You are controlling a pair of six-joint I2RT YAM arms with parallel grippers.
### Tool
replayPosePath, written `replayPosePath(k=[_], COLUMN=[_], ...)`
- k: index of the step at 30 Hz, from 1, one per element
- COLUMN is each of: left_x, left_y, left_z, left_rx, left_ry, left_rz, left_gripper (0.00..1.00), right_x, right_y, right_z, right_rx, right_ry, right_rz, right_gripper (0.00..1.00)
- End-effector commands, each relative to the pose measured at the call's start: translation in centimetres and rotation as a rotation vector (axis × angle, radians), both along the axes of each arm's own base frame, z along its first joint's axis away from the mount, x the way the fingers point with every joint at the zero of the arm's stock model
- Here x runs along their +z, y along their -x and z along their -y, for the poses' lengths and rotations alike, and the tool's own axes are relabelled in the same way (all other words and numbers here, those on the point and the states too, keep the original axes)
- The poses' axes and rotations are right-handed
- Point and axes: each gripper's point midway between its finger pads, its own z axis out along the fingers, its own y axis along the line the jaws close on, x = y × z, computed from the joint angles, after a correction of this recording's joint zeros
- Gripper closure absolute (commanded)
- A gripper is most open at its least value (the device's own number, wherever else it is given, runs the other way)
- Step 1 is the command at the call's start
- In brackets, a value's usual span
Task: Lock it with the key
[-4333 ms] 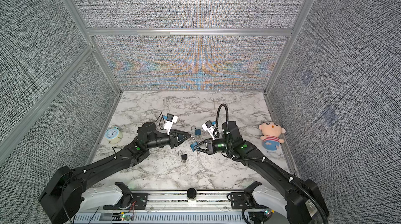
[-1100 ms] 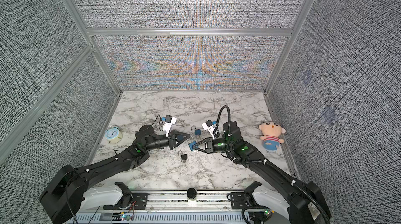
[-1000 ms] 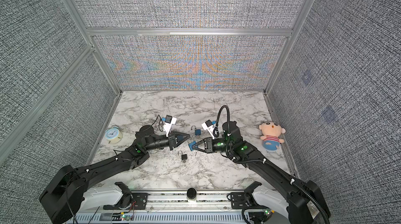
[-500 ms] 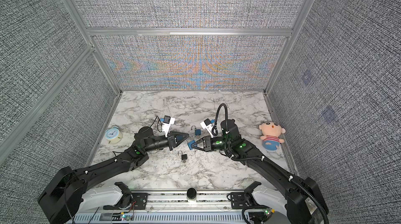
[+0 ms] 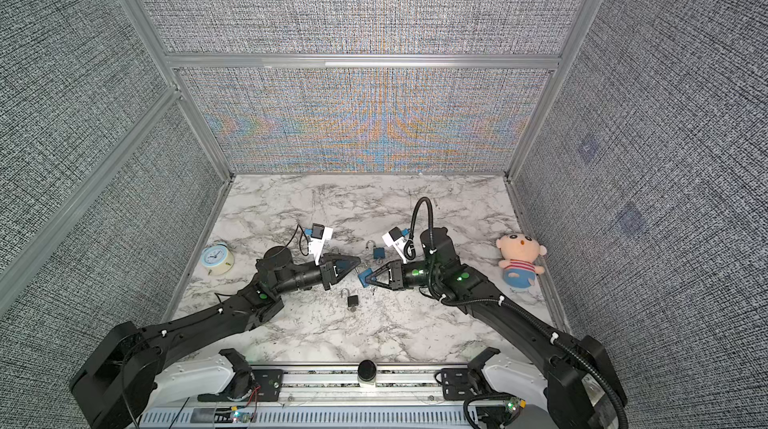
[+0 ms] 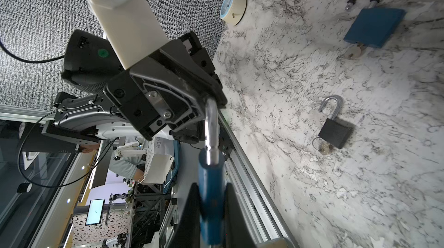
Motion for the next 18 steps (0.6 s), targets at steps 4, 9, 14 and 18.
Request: replayPosePath(k=[4,9,14,18], left_x=[-1.7,-1.8,-1.8,-2.0], left_y=[3.0,3.4,4.0,4.3], left_z=[0.6,0.6,0.7,0.9], left_rx=[-0.139,-0.143,-0.151,-0.159], left_ry=[-0.042,-0.042,-0.039,-0.042], left_rz=[-0.07,-0.076,-0.082,-0.085], left_gripper=[1.0,1.0,1.0,1.0], right_x=[3.8,3.9,3.8,3.8], right_y=[-2.4,-2.7,-3.0,-3.1], right_z=[-0.7,-0.7,-0.7,-0.8], right_rx=[-0.057,-0.068,-0.08,-0.081], right_ry=[-0.085,-0.082,-0.079,-0.079], right_rz=[0.189,0.196,0.202,0.207], right_gripper=[1.0,1.0,1.0,1.0])
